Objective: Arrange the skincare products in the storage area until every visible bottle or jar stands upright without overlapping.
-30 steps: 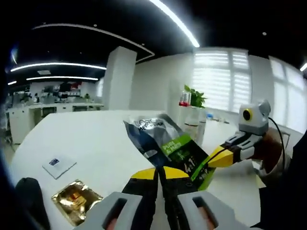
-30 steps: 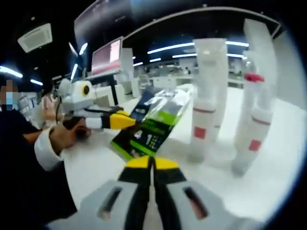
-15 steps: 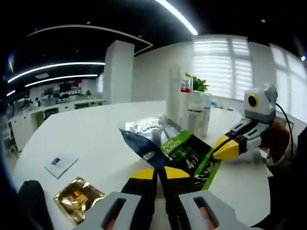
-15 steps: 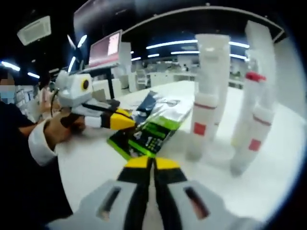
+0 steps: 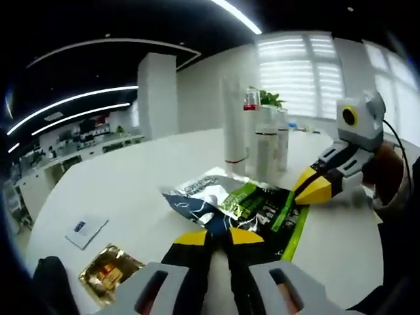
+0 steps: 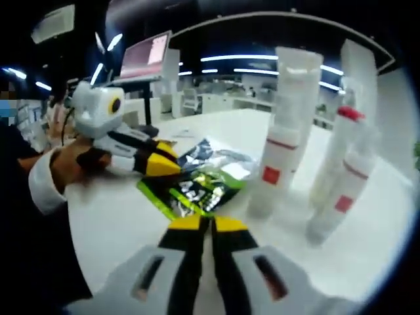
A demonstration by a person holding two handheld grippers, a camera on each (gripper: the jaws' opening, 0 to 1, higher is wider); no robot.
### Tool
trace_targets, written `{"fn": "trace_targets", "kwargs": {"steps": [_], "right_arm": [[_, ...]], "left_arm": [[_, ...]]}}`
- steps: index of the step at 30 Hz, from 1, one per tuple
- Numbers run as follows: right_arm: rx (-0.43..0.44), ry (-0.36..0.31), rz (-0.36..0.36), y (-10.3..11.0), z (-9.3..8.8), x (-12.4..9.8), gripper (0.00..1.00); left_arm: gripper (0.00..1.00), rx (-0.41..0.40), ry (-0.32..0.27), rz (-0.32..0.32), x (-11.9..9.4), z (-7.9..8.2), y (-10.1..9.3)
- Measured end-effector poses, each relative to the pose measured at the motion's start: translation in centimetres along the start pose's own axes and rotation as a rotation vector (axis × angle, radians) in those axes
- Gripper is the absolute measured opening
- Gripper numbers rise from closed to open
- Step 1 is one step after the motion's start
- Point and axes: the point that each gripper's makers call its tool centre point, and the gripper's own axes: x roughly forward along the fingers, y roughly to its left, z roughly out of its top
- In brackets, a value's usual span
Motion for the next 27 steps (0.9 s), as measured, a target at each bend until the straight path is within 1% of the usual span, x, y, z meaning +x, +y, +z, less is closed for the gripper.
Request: {"fn": "trace_targets", "kwargs": {"steps": [3,5,7,9,13,19,27], "right_arm": [[-0.002,0.002,-0.002,-0.07,-0.05,0.02,0.05],[-0.005,0.003,-0.004,-0.17,-0.08,-0.01,0.05],[-0.006,0.001,-0.007,-0.25,-0.05,-0.04,0.06],[-0.011,-0.006,-0.012,-0.36,0.04,-0.06,0.08],[-0.013,-0.006,-0.002,-0.13,0.02,-0.01,0.08],[-0.038,0.001,-0.013,-0.25,0.04,-0.10,0.08],[-0.053,0.005,-0.024,-0.53,0.02,-0.24,0.07]], "left_arm": [[0.10,0.015,0.000,0.001,0.05,0.07,0.25],[0.13,0.020,-0.003,0.003,0.06,0.13,0.30],[0.21,0.018,-0.008,0.021,0.01,0.23,0.70],[0.26,0.003,-0.019,0.017,0.02,0.39,0.79],[0.26,0.004,-0.019,0.011,0.05,0.39,0.73],[0.23,-0.019,-0.023,-0.009,0.08,0.47,0.66],[0.21,-0.024,-0.020,-0.018,0.26,0.44,0.77]]}}
